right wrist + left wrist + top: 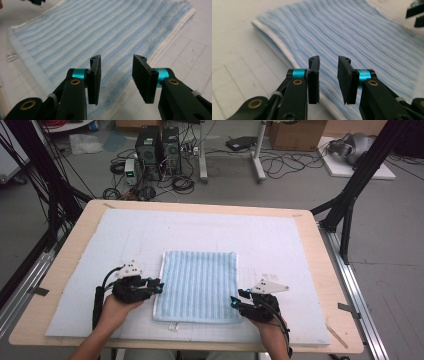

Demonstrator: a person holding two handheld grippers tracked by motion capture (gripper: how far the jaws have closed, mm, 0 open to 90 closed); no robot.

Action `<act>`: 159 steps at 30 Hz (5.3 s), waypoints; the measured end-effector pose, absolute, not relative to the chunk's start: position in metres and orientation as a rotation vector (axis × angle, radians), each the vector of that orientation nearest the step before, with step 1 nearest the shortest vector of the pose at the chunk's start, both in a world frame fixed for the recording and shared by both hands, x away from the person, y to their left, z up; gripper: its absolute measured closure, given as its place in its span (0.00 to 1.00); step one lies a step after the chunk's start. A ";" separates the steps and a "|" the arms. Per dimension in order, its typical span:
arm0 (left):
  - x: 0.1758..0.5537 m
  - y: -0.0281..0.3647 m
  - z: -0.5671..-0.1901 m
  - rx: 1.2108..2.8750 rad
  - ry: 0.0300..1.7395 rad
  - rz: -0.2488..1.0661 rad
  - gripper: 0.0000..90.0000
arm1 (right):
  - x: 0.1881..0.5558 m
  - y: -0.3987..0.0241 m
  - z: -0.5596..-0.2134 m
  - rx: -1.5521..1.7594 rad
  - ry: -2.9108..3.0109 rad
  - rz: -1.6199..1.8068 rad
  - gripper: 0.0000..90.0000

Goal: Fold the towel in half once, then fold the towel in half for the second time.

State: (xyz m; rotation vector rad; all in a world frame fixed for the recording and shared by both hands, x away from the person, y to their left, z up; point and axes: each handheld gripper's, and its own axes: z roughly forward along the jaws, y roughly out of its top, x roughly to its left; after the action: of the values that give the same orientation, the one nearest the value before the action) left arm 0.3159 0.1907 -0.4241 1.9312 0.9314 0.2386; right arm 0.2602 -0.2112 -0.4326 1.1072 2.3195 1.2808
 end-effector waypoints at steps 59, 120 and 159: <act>0.373 0.208 -0.426 1.716 0.888 0.306 0.30 | 0.337 -0.248 -0.418 1.302 2.068 1.214 0.25; 0.391 0.214 -0.427 1.789 0.948 0.306 0.32 | 0.315 -0.266 -0.422 1.238 2.062 1.227 0.12; 0.421 0.175 -0.450 2.002 0.949 0.330 0.96 | 0.325 -0.260 -0.433 1.284 2.129 1.228 0.12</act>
State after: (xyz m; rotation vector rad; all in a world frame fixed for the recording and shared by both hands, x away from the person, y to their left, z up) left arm 0.4208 0.1753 -0.4505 2.0024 0.9493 0.3296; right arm 0.3248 -0.2601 -0.4327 1.2840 2.1294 1.2283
